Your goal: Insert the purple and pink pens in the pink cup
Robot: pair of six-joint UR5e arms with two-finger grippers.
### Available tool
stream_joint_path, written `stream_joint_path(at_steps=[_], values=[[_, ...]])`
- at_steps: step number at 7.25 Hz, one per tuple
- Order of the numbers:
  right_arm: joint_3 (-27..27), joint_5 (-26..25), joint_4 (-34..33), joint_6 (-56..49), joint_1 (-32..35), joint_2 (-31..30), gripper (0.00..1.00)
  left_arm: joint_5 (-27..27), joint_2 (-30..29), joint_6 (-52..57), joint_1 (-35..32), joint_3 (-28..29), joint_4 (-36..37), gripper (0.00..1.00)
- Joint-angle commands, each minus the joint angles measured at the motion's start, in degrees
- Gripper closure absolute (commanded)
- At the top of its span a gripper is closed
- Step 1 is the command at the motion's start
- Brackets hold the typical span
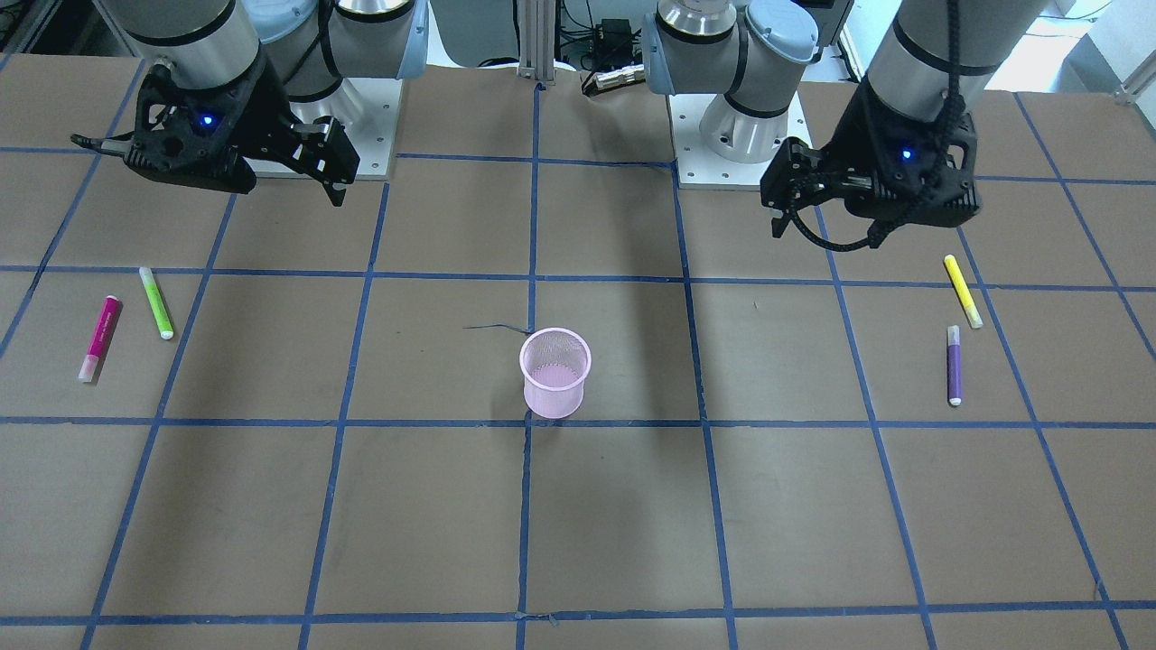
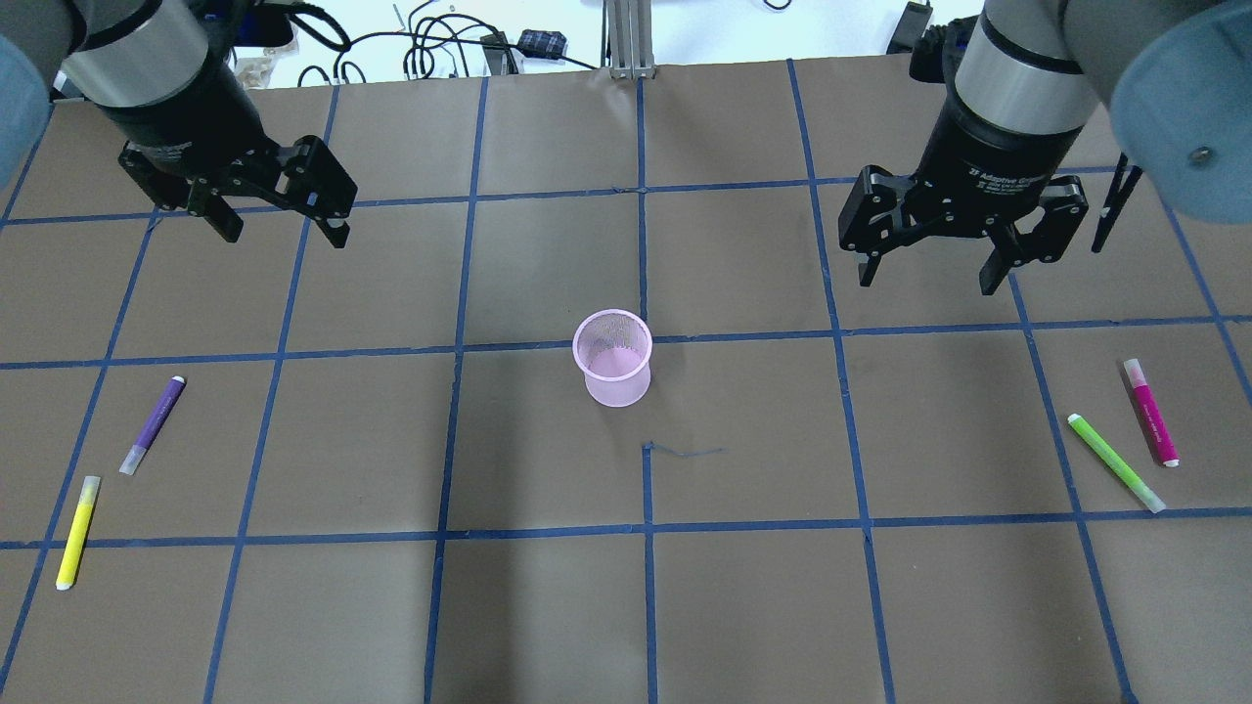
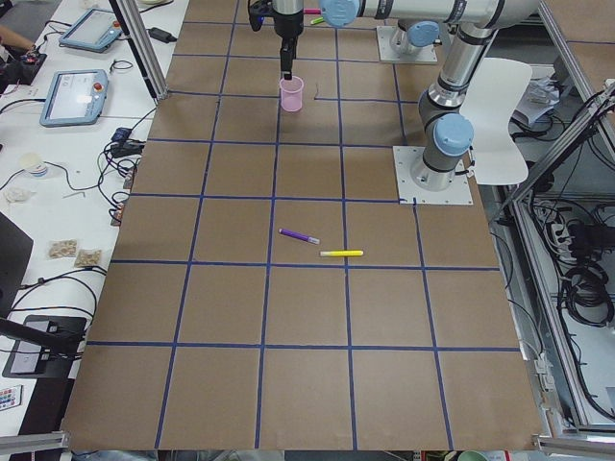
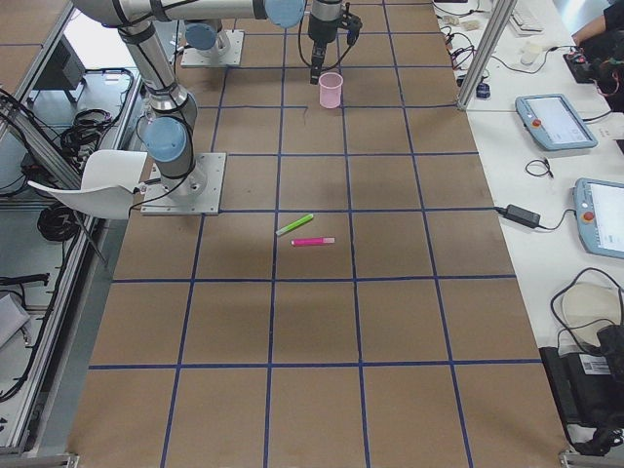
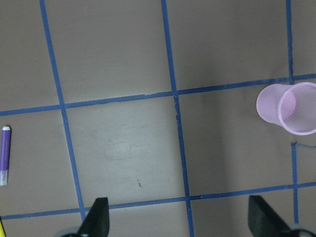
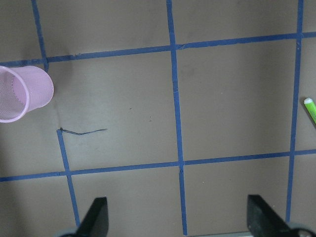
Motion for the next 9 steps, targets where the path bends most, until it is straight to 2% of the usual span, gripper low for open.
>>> stream_joint_path(at_steps=[1, 2, 3, 4, 5, 6, 7, 8, 9], values=[[2.66, -0.15, -0.15, -2.84, -8.20, -0.06, 0.00, -0.02, 1.32, 12.29, 6.75, -3.37, 0.57, 0.00], [3.45, -0.32, -1.54, -9.48, -12.95, 0.11, 0.00, -0.11, 0.11, 16.07, 9.12, -3.91, 0.76, 0.00], [5.29, -2.85, -3.12, -10.59, -17.70, 0.29, 0.00, 0.33, -3.47, 18.90, 12.10, -3.91, 3.02, 0.00], [9.22, -6.01, -9.23, -12.86, -21.40, 0.81, 0.00, 5.99, -7.77, 18.75, 12.74, -3.48, 5.04, 0.00], [13.61, -6.39, -17.21, -22.98, -24.39, 1.08, 0.00, 13.79, -10.68, 18.75, 12.74, -2.95, 6.37, 0.00], [17.31, -6.30, -23.64, -28.82, -28.51, 1.25, 0.00, 14.56, -13.32, 18.40, 13.09, -3.03, 9.51, 0.00], [19.87, -6.13, -27.18, -31.58, -31.95, 2.56, 0.00, 14.57, -16.92, 17.96, 14.40, -3.82, 13.20, 0.00], [19.98, -6.21, -30.87, -35.87, -34.59, 6.31, 0.00, 14.92, -21.04, 18.83, 17.89, -4.96, 19.68, 0.00], [20.33, -6.30, -35.09, -39.65, -36.97, 9.57, 0.00, 14.75, -23.52, 20.84, 21.58, -5.58, 20.26, 0.00]])
